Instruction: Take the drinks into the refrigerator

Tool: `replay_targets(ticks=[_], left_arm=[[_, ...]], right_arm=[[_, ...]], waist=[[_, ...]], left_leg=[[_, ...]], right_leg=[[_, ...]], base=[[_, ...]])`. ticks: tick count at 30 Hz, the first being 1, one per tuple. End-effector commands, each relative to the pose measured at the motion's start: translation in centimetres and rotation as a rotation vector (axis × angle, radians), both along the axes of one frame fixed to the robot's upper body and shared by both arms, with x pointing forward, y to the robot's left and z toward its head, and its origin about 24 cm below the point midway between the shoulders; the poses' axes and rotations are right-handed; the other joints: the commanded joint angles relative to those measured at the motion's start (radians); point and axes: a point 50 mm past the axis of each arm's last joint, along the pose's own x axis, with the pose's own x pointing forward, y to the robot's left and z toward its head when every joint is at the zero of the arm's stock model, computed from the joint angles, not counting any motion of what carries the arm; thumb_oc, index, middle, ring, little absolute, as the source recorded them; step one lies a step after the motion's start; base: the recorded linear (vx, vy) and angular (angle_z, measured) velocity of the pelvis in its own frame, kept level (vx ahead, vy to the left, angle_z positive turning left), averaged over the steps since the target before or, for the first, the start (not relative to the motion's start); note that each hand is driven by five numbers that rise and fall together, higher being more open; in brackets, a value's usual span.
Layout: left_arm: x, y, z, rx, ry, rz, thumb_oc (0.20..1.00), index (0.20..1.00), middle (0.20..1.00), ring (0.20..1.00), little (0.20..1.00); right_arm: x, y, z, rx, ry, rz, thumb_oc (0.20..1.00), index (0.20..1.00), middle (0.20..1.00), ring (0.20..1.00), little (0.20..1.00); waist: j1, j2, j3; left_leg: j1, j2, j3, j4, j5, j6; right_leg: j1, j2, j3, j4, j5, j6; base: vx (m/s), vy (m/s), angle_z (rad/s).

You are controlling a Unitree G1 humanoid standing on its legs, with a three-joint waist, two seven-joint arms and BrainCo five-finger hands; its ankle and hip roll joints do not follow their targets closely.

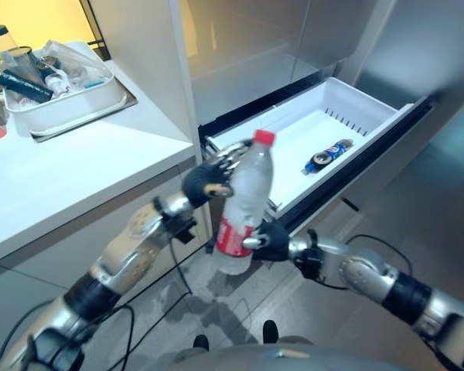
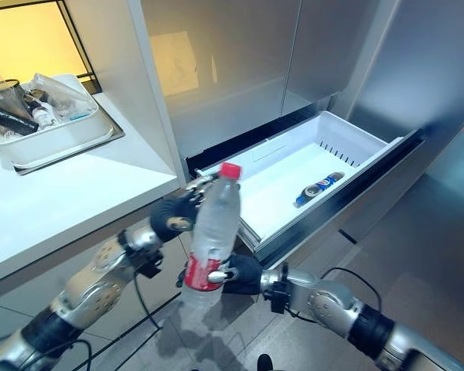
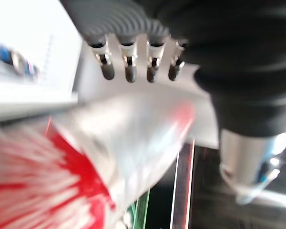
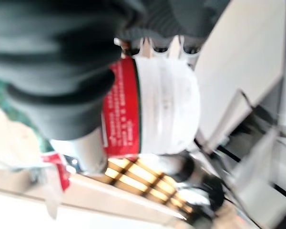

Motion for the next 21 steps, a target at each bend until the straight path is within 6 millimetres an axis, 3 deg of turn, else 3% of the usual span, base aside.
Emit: replay_targets(ticks=[1, 2, 6, 9, 10, 11, 14, 16, 17, 19, 21], left_arm=[[-0.7, 1.4, 1.0, -0.043, -0.057, 0.042, 1.000, 1.000, 1.000, 1.000, 1.000], [-1.3, 2.6, 0.5, -0.057, -0.032, 0.095, 1.000, 1.000, 1.000, 1.000, 1.000], [-1.9, 4.2, -0.4, -0.074, 0.004, 0.173, 1.000, 1.000, 1.000, 1.000, 1.000], [-2.6, 5.1, -1.0, -0.066, 0.020, 0.228, 1.000, 1.000, 1.000, 1.000, 1.000], [-3.1, 5.8, -1.0, -0.046, 0.009, 0.265, 1.000, 1.000, 1.000, 1.000, 1.000], [-3.1, 5.8, -1.0, -0.045, 0.009, 0.265, 1.000, 1.000, 1.000, 1.000, 1.000], [-3.6, 6.6, -0.6, -0.009, -0.029, 0.295, 1.000, 1.000, 1.000, 1.000, 1.000], [-3.6, 6.7, -0.5, -0.008, -0.040, 0.305, 1.000, 1.000, 1.000, 1.000, 1.000], [-3.9, 7.0, 0.0, 0.008, -0.069, 0.317, 1.000, 1.000, 1.000, 1.000, 1.000], [-4.1, 7.0, 0.6, 0.048, -0.117, 0.313, 1.000, 1.000, 1.000, 1.000, 1.000], [-4.1, 7.0, 0.7, 0.049, -0.124, 0.313, 1.000, 1.000, 1.000, 1.000, 1.000]], right_arm=[[1.2, -1.7, 6.8, 0.262, -0.301, -0.128, 0.200, 0.200, 0.200, 0.200, 0.200], [1.3, -3.0, 7.1, 0.295, -0.331, -0.221, 0.200, 0.200, 0.200, 0.200, 0.200], [1.2, -4.8, 8.2, 0.302, -0.408, -0.322, 0.200, 0.200, 0.200, 0.200, 0.200], [1.3, -6.9, 9.4, 0.296, -0.491, -0.429, 0.200, 0.200, 0.200, 0.200, 0.200], [1.3, -8.5, 10.3, 0.274, -0.557, -0.504, 0.200, 0.200, 0.200, 0.200, 0.200], [1.2, -8.5, 10.3, 0.274, -0.557, -0.505, 0.200, 0.200, 0.200, 0.200, 0.200], [1.1, -11.3, 11.7, 0.136, -0.666, -0.624, 0.200, 0.200, 0.200, 0.200, 0.200], [1.3, -11.9, 11.7, 0.097, -0.669, -0.645, 0.200, 0.200, 0.200, 0.200, 0.200], [1.1, -13.2, 12.8, -0.028, -0.735, -0.661, 0.200, 0.200, 0.200, 0.200, 0.200], [1.7, -14.8, 13.0, -0.102, -0.735, -0.727, 0.200, 0.200, 0.200, 0.200, 0.200], [1.9, -15.2, 13.6, -0.147, -0.768, -0.733, 0.200, 0.200, 0.200, 0.200, 0.200]], waist=[[-0.003, -0.025, -0.023], [-0.004, -0.024, -0.025], [-0.002, -0.023, -0.027], [-0.002, -0.024, -0.029], [-0.002, -0.025, -0.030], [-0.002, -0.025, -0.030], [-0.004, -0.030, -0.031], [-0.002, -0.032, -0.030], [-0.002, -0.037, -0.027], [0.003, -0.041, -0.024], [0.003, -0.043, -0.021]], left_leg=[[-0.007, -0.046, -0.041, 0.088, -0.115, 0.054], [-0.007, -0.045, -0.041, 0.087, -0.115, 0.054], [-0.005, -0.044, -0.040, 0.085, -0.116, 0.055], [-0.003, -0.044, -0.040, 0.084, -0.119, 0.055], [-0.003, -0.044, -0.038, 0.084, -0.120, 0.055], [-0.002, -0.044, -0.038, 0.084, -0.120, 0.055], [-0.004, -0.043, -0.038, 0.084, -0.120, 0.054], [-0.005, -0.043, -0.037, 0.085, -0.120, 0.053], [-0.008, -0.043, -0.038, 0.085, -0.119, 0.052], [-0.011, -0.043, -0.037, 0.084, -0.120, 0.051], [-0.013, -0.043, -0.036, 0.084, -0.119, 0.050]], right_leg=[[0.025, -0.011, -0.041, 0.092, -0.132, 0.019], [0.026, -0.012, -0.042, 0.090, -0.132, 0.020], [0.028, -0.012, -0.040, 0.086, -0.132, 0.021], [0.030, -0.012, -0.041, 0.084, -0.133, 0.022], [0.031, -0.011, -0.041, 0.083, -0.134, 0.022], [0.031, -0.011, -0.041, 0.083, -0.134, 0.022], [0.031, -0.008, -0.042, 0.081, -0.135, 0.023], [0.030, -0.008, -0.041, 0.082, -0.134, 0.023], [0.026, -0.007, -0.040, 0.082, -0.134, 0.023], [0.024, -0.007, -0.040, 0.081, -0.133, 0.024], [0.022, -0.006, -0.040, 0.079, -0.131, 0.024]], base=[[0.03, -0.007, 0.00], [0.00, 0.000, 0.00], [0.00, 0.000, 0.00], [0.00, 0.000, 0.00], [0.00, 0.000, 0.00], [0.00, 0.000, 0.00], [0.00, 0.000, 0.00], [0.00, 0.000, 0.00], [0.00, 0.000, 0.00], [0.00, 0.000, 0.00], [0.00, 0.000, 0.00]])
